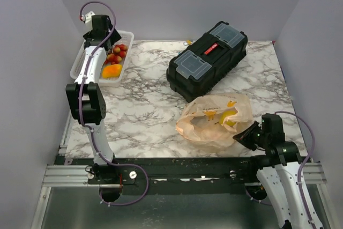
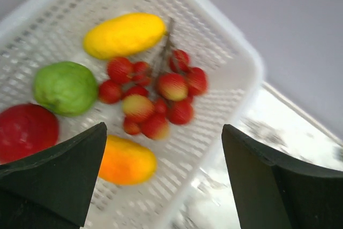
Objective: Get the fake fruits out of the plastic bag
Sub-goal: Place the fake fruit in the bin, then take out the fake fruit from the plastic bag.
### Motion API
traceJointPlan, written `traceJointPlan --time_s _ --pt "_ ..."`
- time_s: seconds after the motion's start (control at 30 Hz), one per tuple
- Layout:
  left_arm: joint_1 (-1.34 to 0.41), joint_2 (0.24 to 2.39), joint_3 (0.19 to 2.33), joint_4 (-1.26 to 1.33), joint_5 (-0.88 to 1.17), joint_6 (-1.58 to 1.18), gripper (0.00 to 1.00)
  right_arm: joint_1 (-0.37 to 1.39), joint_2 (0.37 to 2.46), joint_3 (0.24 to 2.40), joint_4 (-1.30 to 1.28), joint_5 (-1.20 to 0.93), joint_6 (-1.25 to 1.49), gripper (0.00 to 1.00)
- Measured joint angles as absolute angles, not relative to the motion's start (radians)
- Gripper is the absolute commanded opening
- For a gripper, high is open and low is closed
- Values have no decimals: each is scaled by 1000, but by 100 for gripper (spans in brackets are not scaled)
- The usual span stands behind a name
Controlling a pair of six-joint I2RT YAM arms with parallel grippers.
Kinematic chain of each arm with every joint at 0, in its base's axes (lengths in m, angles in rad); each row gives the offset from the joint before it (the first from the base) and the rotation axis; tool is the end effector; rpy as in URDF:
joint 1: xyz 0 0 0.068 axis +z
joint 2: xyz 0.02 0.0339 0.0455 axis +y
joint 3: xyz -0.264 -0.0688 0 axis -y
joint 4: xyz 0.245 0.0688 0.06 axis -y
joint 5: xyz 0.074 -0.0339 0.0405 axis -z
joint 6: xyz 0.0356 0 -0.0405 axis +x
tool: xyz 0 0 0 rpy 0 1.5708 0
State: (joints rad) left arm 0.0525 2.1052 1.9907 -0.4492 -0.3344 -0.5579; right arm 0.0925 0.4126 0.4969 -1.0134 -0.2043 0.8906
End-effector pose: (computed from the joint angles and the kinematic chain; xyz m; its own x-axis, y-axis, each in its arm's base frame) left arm 0.4944 0.0377 0.3148 -0.2798 -0.5155 -0.8099 -0.5596 0.7731 -0.2987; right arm 0.0814 0.0148 0.2126 -0.6660 0.7028 -0.2501 0.4872 0.6637 0.5676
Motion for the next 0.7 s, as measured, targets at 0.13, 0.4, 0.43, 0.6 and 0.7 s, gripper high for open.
traceJointPlan --time_s 0.13,0.4,0.43,0.6,0.7 --pt "-1 1920 1824 -409 -175 -641 86 93 392 545 -1010 -208 881 1" --pt "-242 1511 1345 -262 41 -779 86 93 338 595 -1018 -207 871 1" --pt "-285 1477 1306 -249 64 -779 86 93 331 599 -1024 -207 871 1" --pt "-508 1270 1093 -203 160 -744 88 93 310 634 -1065 -192 871 1" --pt "-569 1093 915 -119 204 -743 87 93 299 662 -1085 -170 873 1"
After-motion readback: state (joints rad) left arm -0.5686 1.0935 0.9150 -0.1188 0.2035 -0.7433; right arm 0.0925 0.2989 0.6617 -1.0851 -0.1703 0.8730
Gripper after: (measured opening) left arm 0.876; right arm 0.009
